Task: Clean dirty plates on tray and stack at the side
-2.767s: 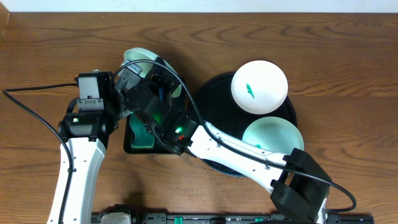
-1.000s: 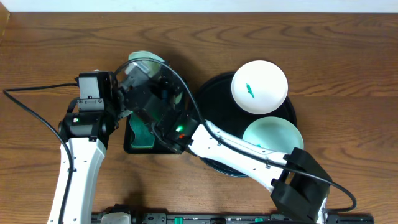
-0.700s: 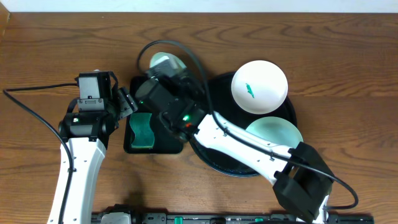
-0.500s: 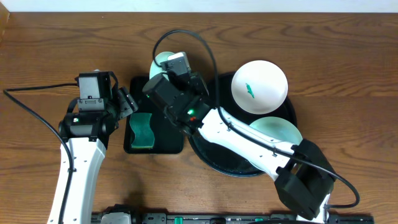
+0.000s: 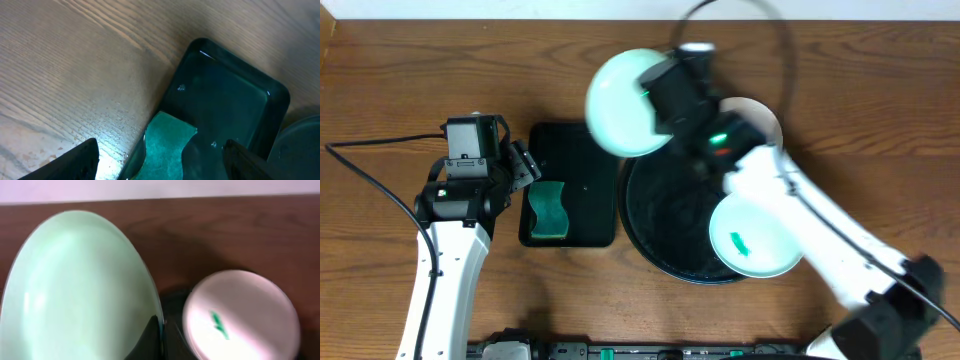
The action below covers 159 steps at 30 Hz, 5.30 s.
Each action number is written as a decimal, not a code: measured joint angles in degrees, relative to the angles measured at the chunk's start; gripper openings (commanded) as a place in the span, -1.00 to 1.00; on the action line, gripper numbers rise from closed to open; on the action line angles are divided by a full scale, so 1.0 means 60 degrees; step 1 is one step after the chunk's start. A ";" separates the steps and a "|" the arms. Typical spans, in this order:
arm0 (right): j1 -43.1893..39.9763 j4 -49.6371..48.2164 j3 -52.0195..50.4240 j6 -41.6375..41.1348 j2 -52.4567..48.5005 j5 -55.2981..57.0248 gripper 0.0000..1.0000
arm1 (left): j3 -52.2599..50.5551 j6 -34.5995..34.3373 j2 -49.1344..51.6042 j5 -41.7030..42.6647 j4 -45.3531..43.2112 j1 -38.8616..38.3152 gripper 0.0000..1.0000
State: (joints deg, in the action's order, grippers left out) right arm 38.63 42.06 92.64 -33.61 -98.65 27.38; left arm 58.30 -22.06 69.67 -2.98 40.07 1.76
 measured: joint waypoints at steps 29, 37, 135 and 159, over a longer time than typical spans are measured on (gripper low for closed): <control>-0.8440 0.4597 -0.0415 0.0554 0.0419 -0.2685 -0.97 | 0.0000 0.0000 0.0000 -0.0004 -0.0004 0.0000 0.59; -0.9377 0.3417 -0.2262 0.0721 0.0419 -0.2637 -0.97 | 0.0000 0.0000 0.0000 -0.0004 -0.0004 0.0000 0.58; -0.7151 0.3056 -0.6940 0.1876 0.1588 -0.4841 -0.98 | 0.0000 0.0000 0.0000 0.0000 -0.0004 0.0000 0.59; -0.6590 0.1912 -0.6943 0.1038 0.1588 -1.0018 -0.98 | 0.0000 0.0000 0.0000 -0.0004 -0.0004 0.0000 0.59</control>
State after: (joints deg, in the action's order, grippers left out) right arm -0.91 53.54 50.98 -27.38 -89.12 -32.73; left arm 58.30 -22.06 69.67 -3.01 40.05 1.76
